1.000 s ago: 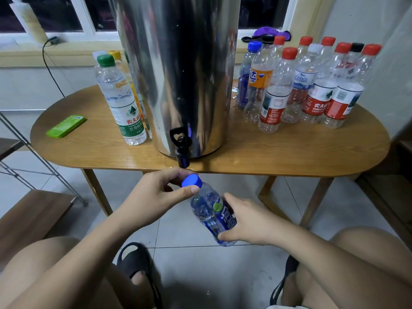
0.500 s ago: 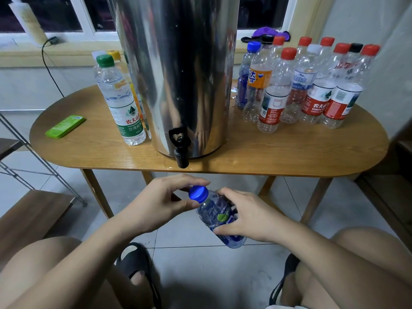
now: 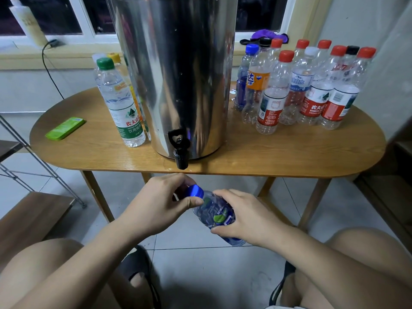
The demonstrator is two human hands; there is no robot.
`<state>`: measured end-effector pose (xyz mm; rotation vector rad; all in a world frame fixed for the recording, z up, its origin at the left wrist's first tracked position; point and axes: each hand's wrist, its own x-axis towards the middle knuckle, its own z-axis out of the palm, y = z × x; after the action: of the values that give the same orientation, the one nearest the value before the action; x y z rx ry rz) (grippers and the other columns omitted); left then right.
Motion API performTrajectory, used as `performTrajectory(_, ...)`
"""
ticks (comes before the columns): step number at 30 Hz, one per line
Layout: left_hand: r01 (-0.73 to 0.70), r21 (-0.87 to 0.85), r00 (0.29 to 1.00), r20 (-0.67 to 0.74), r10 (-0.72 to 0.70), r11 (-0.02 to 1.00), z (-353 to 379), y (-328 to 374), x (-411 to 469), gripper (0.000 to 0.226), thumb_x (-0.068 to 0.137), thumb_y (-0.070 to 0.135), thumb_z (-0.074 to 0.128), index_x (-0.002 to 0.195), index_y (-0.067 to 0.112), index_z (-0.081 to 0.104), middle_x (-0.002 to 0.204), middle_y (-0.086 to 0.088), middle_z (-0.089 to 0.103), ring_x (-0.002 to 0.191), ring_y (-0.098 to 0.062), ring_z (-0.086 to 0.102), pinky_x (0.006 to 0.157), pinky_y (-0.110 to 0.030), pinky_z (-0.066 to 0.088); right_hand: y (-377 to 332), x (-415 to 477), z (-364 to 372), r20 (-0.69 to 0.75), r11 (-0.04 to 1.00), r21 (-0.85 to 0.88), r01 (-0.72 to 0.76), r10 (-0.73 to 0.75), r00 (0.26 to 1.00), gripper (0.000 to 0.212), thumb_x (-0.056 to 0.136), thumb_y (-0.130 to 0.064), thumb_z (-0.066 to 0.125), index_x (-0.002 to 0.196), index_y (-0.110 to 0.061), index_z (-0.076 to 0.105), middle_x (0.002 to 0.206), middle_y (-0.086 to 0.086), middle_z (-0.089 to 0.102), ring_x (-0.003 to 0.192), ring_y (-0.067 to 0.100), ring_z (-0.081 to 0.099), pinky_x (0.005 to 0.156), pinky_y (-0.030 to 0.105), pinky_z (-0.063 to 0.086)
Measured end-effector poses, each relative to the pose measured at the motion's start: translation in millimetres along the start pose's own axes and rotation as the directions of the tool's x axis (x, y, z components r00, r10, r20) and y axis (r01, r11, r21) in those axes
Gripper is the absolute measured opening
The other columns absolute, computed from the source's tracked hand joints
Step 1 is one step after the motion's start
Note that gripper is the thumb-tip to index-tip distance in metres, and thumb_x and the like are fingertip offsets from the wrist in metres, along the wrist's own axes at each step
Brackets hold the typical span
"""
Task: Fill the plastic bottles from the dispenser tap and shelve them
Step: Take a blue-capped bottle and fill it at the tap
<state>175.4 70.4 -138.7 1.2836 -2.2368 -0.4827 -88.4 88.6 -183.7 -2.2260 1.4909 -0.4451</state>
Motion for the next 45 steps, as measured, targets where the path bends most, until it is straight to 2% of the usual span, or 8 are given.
performTrajectory(5, 0.146, 0.143, 0.987, -0.094, -0.133, 0.979, 2, -3, 2, 0.069, 0.084, 0.097, 0.047, 0.079, 0.030, 0.062, 0.066, 0.014, 0.059, 0.066, -0.007, 0.058, 0.054, -0.029, 0.041, -6, 2, 5, -0.065, 0.998, -0.058, 0.026, -0.030, 0.997, 0.078, 0.072, -0.066, 0.083, 0.137, -0.046, 0.045, 0.117, -0.021, 0.055, 0.108, 0.008, 0.059, 0.087, 0.036, 0.056)
performTrajectory(8, 0.154, 0.153, 0.988, -0.046, -0.149, 0.976, 2, -8, 1, 0.077, 0.078, 0.104, 0.040, 0.087, 0.032, 0.066, 0.075, 0.016, 0.066, 0.072, -0.004, 0.063, 0.060, -0.032, 0.050, -7, 3, 5, -0.062, 0.998, -0.068, 0.017, -0.021, 0.998, 0.076, 0.071, -0.064, 0.084, 0.135, -0.046, 0.047, 0.114, -0.020, 0.054, 0.106, 0.007, 0.058, 0.085, 0.035, 0.055)
performTrajectory(12, 0.060, -0.099, 0.995, 0.086, -0.052, 0.993, -7, -7, 0, 0.069, 0.082, 0.082, 0.073, 0.132, 0.035, 0.071, 0.122, 0.028, 0.070, 0.114, 0.006, 0.065, 0.082, -0.014, 0.052, -3, 6, 7, -0.031, 0.999, -0.051, -0.003, 0.002, 1.000, 0.076, 0.070, -0.063, 0.085, 0.134, -0.046, 0.048, 0.118, -0.020, 0.057, 0.107, 0.010, 0.062, 0.086, 0.036, 0.056)
performTrajectory(17, -0.009, -0.106, 0.993, 0.116, 0.021, 0.994, -12, -10, 3, 0.041, 0.087, 0.025, 0.091, 0.124, 0.037, 0.077, 0.120, 0.027, 0.072, 0.106, 0.007, 0.063, 0.079, -0.011, 0.049, 2, 9, 8, -0.014, 0.999, -0.043, -0.028, 0.028, 1.000, 0.076, 0.068, -0.065, 0.084, 0.132, -0.045, 0.047, 0.118, -0.021, 0.057, 0.103, 0.010, 0.062, 0.086, 0.035, 0.057)
performTrajectory(28, 0.235, -0.163, 0.969, -0.041, -0.244, 0.958, -29, -16, 5, 0.030, 0.089, 0.054, 0.084, 0.087, 0.027, 0.072, 0.077, 0.008, 0.077, 0.072, -0.010, 0.071, 0.063, -0.028, 0.052, -18, 17, 14, -0.034, 0.997, -0.065, -0.035, 0.033, 0.999, 0.077, 0.075, -0.063, 0.087, 0.138, -0.044, 0.046, 0.131, -0.018, 0.061, 0.112, 0.010, 0.064, 0.087, 0.033, 0.057)
performTrajectory(36, 0.333, -0.300, 0.884, -0.229, -0.407, 0.894, -49, -36, 10, 0.036, 0.082, 0.035, 0.094, 0.107, 0.028, 0.069, 0.099, 0.011, 0.079, 0.084, -0.005, 0.077, 0.078, -0.031, 0.061, -21, 25, 22, -0.082, 0.968, 0.212, -0.135, 0.155, 0.985, 0.069, 0.069, -0.065, 0.089, 0.121, -0.043, 0.050, 0.114, -0.019, 0.070, 0.099, 0.004, 0.069, 0.089, 0.037, 0.062)
performTrajectory(41, 0.356, -0.129, 0.879, -0.290, -0.378, 0.926, -47, -54, 19, 0.050, 0.085, 0.033, 0.091, 0.126, 0.028, 0.063, 0.115, 0.012, 0.074, 0.105, -0.003, 0.071, 0.092, -0.034, 0.063, -26, 29, 25, -0.084, 0.949, 0.282, -0.139, 0.168, 0.982, 0.068, 0.070, -0.067, 0.090, 0.121, -0.042, 0.054, 0.114, -0.021, 0.072, 0.100, 0.001, 0.071, 0.090, 0.037, 0.062)
performTrajectory(45, 0.396, -0.001, 0.872, -0.312, -0.377, 0.918, -42, -62, 29, 0.051, 0.094, 0.036, 0.084, 0.138, 0.028, 0.060, 0.128, 0.007, 0.076, 0.110, -0.014, 0.067, 0.086, -0.036, 0.052, -32, 32, 25, -0.083, 0.930, 0.342, -0.132, 0.170, 0.982, 0.071, 0.072, -0.066, 0.091, 0.128, -0.040, 0.056, 0.118, -0.021, 0.073, 0.101, -0.001, 0.071, 0.092, 0.035, 0.062)
